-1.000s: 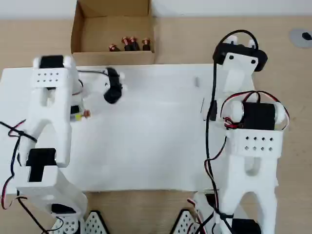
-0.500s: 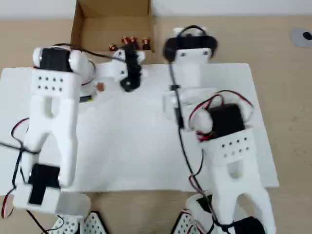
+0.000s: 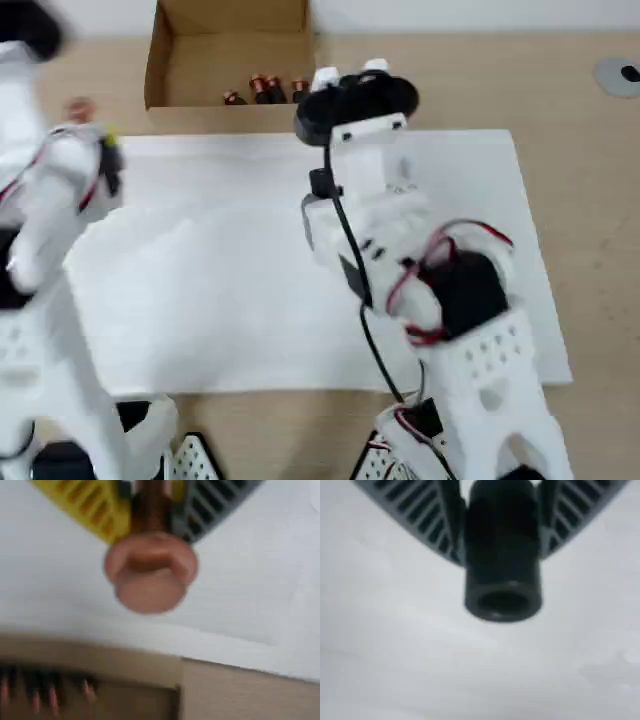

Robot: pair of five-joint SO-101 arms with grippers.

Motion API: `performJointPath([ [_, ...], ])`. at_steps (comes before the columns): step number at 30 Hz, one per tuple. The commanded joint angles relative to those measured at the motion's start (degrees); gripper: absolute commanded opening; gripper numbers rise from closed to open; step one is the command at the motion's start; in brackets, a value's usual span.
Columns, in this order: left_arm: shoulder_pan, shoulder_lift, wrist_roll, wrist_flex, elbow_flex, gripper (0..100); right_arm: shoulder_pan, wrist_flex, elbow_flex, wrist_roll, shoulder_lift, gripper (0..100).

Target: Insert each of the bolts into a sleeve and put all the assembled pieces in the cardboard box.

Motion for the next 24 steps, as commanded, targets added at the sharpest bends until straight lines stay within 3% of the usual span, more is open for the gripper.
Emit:
performJointPath([
  [1, -4.1, -5.7, 12.1, -1.2, -2.8, 1, -0.8, -1.1, 0.0, 1.7, -4.7, 1.2],
  [6, -2.5, -9.2, 18.7, -1.4, -2.8, 1, -0.9, -1.1, 0.0, 1.7, -6.2, 1.2],
  [11, 6.0, -8.7, 18.9, -1.1, 0.4, 1, -4.5, -5.4, 6.1, 1.6, -6.5, 1.2],
  [14, 10.4, -9.0, 18.9, -1.0, 6.0, 0, -11.0, -8.5, 10.9, 1.6, -8.1, 1.2],
  [18, 10.6, -9.6, 19.0, -0.3, 9.1, 0, -16.4, -14.9, 18.2, 1.8, -13.9, 1.2],
  [24, 14.9, -18.3, 19.0, -0.2, 9.7, 0, -16.5, -20.8, 26.6, 6.0, -26.3, 1.2],
])
